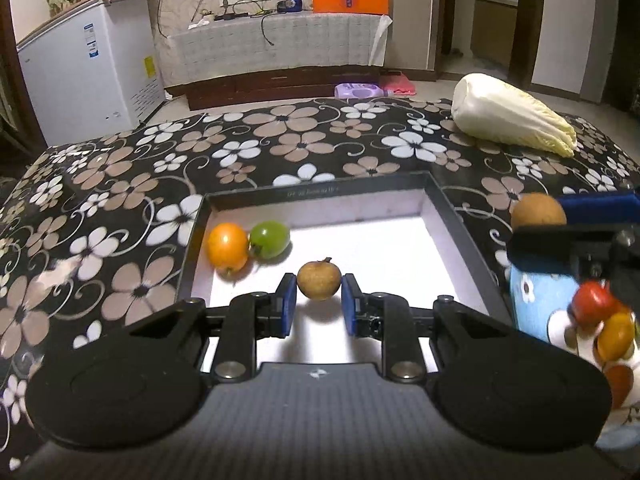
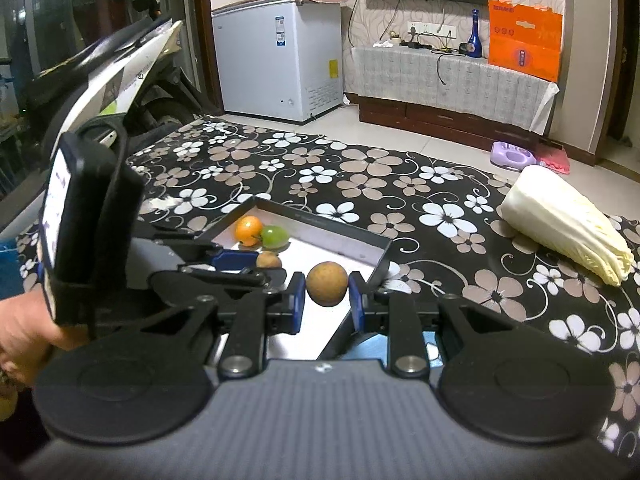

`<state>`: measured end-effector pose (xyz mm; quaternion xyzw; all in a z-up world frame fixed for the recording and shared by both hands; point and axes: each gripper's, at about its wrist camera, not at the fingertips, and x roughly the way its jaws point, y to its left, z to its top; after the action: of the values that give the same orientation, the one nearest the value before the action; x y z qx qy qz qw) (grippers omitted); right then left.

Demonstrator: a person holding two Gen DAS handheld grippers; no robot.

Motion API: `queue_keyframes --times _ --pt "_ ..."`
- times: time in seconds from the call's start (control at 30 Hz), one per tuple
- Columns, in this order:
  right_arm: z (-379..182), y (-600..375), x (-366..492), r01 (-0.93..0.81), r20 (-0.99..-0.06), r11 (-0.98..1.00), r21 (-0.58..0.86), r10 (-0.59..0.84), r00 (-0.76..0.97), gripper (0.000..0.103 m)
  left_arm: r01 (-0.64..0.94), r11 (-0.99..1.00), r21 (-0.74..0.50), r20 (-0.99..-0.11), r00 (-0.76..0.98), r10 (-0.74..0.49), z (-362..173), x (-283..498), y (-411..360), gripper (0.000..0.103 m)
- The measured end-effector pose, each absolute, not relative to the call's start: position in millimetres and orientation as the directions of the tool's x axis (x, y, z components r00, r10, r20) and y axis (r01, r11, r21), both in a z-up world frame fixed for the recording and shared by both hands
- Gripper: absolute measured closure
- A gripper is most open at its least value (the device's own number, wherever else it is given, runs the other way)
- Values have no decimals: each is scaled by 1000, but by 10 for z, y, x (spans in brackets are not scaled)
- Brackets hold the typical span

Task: Organize fruits
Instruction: 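Carry both brown kiwis over the blue plate with both tools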

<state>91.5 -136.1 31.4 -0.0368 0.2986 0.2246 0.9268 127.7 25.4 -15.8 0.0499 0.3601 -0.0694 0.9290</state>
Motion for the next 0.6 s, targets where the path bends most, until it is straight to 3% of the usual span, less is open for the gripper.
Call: queue_keyframes --times 0.6 --pt "338 -1414 629 -420 -553 902 100 401 730 77 127 991 33 -673 736 -72 -13 871 321 75"
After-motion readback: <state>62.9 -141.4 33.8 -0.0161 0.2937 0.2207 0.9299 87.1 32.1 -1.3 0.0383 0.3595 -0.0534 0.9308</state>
